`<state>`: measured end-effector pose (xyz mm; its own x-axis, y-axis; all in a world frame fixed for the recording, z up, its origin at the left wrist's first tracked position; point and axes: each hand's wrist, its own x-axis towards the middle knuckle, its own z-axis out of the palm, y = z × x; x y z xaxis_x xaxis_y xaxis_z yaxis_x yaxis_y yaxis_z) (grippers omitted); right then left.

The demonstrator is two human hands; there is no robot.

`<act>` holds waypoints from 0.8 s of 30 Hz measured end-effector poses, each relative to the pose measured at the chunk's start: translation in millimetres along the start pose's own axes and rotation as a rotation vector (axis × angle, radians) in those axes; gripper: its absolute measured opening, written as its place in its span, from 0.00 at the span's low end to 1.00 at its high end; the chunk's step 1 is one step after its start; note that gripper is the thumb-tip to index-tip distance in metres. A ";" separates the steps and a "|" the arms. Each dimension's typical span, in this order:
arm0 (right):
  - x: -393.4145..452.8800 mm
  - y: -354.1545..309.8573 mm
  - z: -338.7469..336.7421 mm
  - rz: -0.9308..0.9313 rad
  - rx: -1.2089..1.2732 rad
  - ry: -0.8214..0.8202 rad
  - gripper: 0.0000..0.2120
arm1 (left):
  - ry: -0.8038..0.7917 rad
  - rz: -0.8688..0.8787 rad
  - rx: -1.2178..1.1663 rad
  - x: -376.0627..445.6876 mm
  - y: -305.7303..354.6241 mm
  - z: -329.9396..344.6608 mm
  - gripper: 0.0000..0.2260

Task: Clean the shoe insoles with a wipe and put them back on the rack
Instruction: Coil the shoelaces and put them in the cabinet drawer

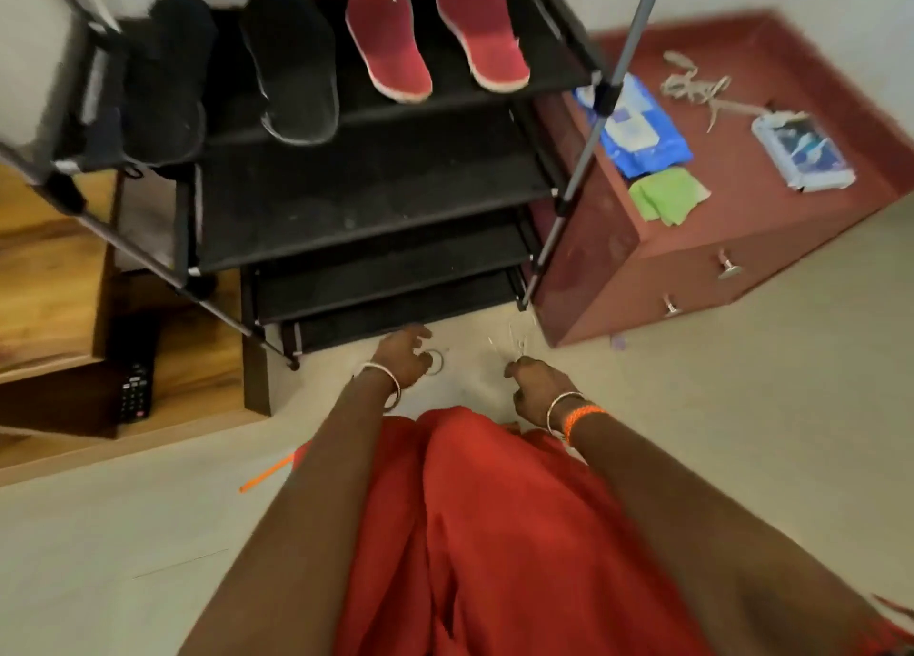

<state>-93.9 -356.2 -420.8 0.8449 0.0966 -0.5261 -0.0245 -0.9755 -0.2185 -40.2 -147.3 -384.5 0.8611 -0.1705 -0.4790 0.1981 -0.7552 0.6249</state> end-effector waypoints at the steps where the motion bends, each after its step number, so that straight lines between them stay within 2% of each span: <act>1: 13.5 1.4 14.5 -0.001 -0.010 -0.030 0.22 | -0.004 -0.004 0.011 21.1 -7.2 -0.4 0.17; 4: 51.9 3.7 44.7 0.009 -0.029 -0.068 0.22 | 0.102 -0.033 0.057 73.3 -34.3 -4.3 0.14; 5: 65.1 5.0 54.0 0.014 -0.032 -0.071 0.21 | 0.087 -0.044 0.101 87.9 -45.9 -0.8 0.13; 9: 101.0 9.3 78.1 -0.014 -0.123 -0.001 0.15 | -0.108 -0.047 0.205 122.7 -77.0 26.9 0.12; 13: 140.2 18.6 103.4 0.070 -0.116 0.029 0.11 | -0.250 -0.018 0.348 157.7 -98.6 64.2 0.13; 15: 159.2 28.2 118.0 0.101 -0.032 -0.015 0.13 | -0.256 -0.028 0.380 176.6 -112.4 79.5 0.14; 20: 194.1 60.1 155.9 0.203 0.011 -0.090 0.30 | -0.290 -0.013 0.454 212.9 -143.4 103.1 0.15; 24: 211.4 77.7 169.2 0.266 0.035 -0.083 0.30 | -0.260 0.021 0.513 228.8 -152.9 116.5 0.15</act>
<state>-7.6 -378.1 -688.0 0.7595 -0.1452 -0.6341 -0.2596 -0.9614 -0.0908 72.0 -144.5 -661.4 0.7064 -0.2894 -0.6459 -0.1256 -0.9493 0.2880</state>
